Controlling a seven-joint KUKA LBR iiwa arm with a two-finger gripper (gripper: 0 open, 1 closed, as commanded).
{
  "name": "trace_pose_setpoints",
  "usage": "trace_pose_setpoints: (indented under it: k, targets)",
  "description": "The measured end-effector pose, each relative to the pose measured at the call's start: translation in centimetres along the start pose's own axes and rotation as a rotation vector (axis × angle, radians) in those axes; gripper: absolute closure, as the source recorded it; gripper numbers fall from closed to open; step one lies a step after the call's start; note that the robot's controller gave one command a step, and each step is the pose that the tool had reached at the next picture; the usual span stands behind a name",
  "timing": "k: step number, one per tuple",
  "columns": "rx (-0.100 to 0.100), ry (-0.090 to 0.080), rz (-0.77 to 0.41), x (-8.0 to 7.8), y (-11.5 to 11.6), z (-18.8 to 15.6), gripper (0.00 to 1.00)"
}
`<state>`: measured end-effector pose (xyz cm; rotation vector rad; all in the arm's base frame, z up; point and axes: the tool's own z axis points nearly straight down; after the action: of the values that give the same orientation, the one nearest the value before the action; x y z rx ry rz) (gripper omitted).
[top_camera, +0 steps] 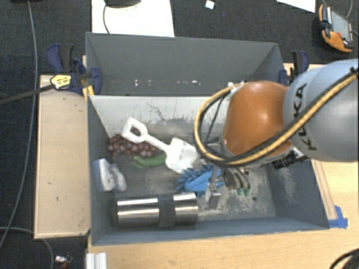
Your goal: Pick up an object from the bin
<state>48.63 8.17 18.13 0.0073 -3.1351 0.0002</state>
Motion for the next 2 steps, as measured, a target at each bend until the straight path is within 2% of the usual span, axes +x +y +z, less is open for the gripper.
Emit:
trace_pose_setpoints:
  k: [1, 2]
  targets:
    - [-0.001, -0.008, 0.007, -0.2, -0.1, -0.4, 0.0]
    - [-0.001, -0.008, -0.037, -3.5, -4.9, 11.1, 0.0]
